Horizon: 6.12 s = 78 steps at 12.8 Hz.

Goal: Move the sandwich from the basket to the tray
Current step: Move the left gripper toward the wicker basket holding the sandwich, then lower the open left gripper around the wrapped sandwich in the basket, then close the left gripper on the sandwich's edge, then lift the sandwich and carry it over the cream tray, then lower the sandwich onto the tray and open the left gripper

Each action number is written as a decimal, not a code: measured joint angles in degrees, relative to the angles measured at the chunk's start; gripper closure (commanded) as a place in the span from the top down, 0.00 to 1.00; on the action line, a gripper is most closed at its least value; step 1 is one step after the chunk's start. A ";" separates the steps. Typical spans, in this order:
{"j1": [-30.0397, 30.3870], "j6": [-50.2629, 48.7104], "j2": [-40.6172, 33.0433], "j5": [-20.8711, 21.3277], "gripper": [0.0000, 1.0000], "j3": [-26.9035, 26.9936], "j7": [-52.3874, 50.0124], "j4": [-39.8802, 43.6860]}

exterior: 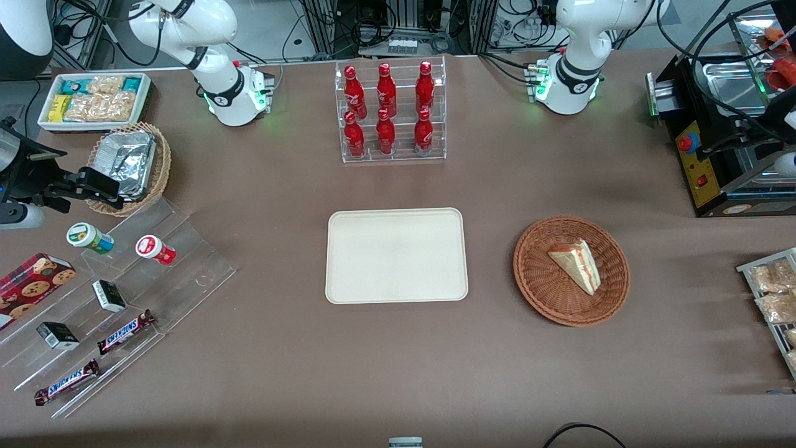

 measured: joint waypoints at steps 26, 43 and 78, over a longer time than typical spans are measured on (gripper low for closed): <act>-8.02 46.81 19.63 0.23 0.99 0.35 -53.48 -26.23; -9.90 57.93 18.76 0.23 0.75 0.25 -55.78 -36.69; -45.21 37.58 41.50 2.05 0.06 -1.74 -55.88 3.68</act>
